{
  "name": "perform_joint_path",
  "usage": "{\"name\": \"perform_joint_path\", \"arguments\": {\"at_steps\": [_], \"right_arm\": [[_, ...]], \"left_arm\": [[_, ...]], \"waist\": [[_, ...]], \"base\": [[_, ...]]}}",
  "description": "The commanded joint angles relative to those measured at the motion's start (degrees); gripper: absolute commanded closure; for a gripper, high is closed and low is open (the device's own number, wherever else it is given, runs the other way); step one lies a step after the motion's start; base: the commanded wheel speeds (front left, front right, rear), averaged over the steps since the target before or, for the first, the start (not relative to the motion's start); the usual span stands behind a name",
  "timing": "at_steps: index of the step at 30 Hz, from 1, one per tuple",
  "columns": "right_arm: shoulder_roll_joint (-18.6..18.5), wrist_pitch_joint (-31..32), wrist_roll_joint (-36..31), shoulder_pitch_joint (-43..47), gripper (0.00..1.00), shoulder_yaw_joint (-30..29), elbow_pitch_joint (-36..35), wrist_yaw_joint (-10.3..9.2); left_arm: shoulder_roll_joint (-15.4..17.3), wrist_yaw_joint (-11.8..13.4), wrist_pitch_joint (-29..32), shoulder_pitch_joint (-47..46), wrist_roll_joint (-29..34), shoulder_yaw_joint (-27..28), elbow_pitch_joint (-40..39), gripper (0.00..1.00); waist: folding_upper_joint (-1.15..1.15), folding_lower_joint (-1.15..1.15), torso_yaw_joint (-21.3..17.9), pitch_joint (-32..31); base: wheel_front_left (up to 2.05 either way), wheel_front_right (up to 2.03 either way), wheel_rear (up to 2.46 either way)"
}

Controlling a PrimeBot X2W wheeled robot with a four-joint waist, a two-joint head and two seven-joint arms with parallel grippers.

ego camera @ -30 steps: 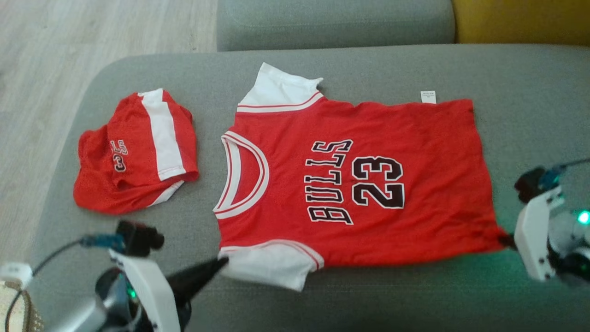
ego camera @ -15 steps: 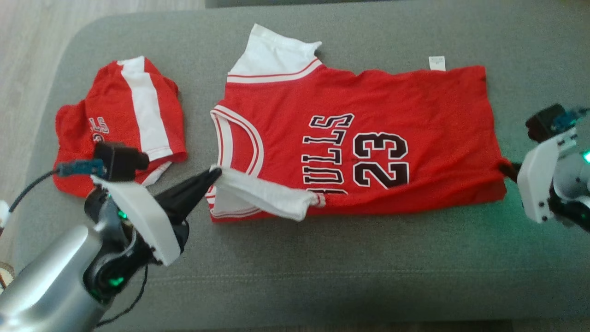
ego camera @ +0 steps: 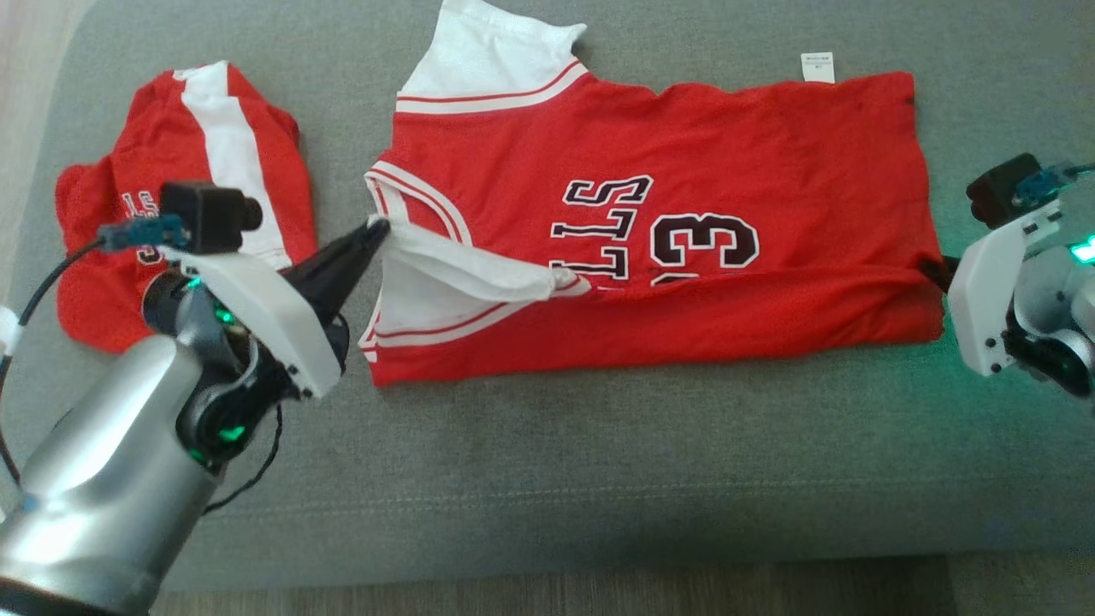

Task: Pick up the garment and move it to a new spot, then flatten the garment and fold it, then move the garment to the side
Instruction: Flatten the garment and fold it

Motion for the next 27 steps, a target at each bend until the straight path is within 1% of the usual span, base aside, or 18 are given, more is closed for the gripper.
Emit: {"name": "perform_joint_path", "arguments": {"at_steps": [1,7,8,9,10,15,20,22,24,25,27], "right_arm": [[-0.6,-1.1,0.0,-1.2,1.00,0.1,0.3,-0.02],[1.7,-4.2,1.0,-2.2,1.00,2.0,3.0,-0.02],[2.0,-4.9,1.4,-2.5,0.97,1.8,3.6,-0.02],[2.3,-6.0,1.5,-2.9,0.14,1.6,4.1,-0.02],[2.7,-6.9,2.0,-3.1,0.00,1.2,4.8,-0.02],[4.0,-11.2,2.4,-3.8,0.00,1.0,7.0,-0.02],[5.1,-18.0,2.3,-3.5,0.00,-0.2,9.2,-0.02],[5.8,-21.7,2.0,-3.3,0.00,-1.1,9.8,-0.02],[6.3,-25.3,1.6,-2.7,0.00,-2.0,10.3,-0.02],[6.5,-26.8,1.3,-2.4,0.00,-2.6,10.4,-0.02],[6.9,-28.8,1.0,-1.9,0.00,-4.7,10.6,-0.02]], "left_arm": [[1.1,0.1,-1.3,-4.1,0.4,2.9,0.2,1.00],[-1.7,-0.1,-3.2,-7.6,0.9,2.1,6.5,1.00],[-2.1,-0.2,-3.5,-8.1,1.1,1.9,7.4,1.00],[-2.4,-0.1,-4.0,-8.6,1.3,1.9,8.4,0.34],[-2.7,0.2,-4.8,-9.2,1.7,2.1,9.6,0.00],[-4.6,2.8,-10.2,-10.9,2.9,4.0,15.4,0.00],[-5.8,5.6,-18.4,-10.4,3.3,7.0,17.2,0.00],[-6.3,6.9,-20.9,-9.4,3.7,8.9,16.1,0.00],[-7.0,8.1,-21.9,-7.6,4.2,11.2,13.9,0.00],[-7.3,8.8,-22.1,-6.5,4.9,12.3,12.6,0.00],[-8.1,10.4,-22.2,-4.0,7.9,16.4,8.0,0.00]], "waist": [[0.00,0.00,-0.2,0.5],[0.00,0.00,-0.6,2.2],[0.00,0.00,-0.6,2.5],[0.00,0.00,-0.6,2.7],[0.00,0.00,-0.6,2.9],[0.00,0.00,-0.8,2.9],[0.00,0.00,-0.6,1.4],[0.00,0.00,-0.5,0.4],[0.00,0.00,-0.3,-0.8],[0.00,0.00,-0.2,-1.5],[0.00,0.00,0.1,-2.6]], "base": [[0.00,0.00,0.00],[0.00,0.00,0.00],[0.00,0.00,0.00],[0.00,0.00,0.00],[0.00,0.00,0.00],[0.00,0.00,0.00],[0.00,0.00,0.00],[0.00,0.00,0.00],[0.00,0.00,0.00],[0.00,0.00,0.00],[0.00,0.00,0.00]]}}
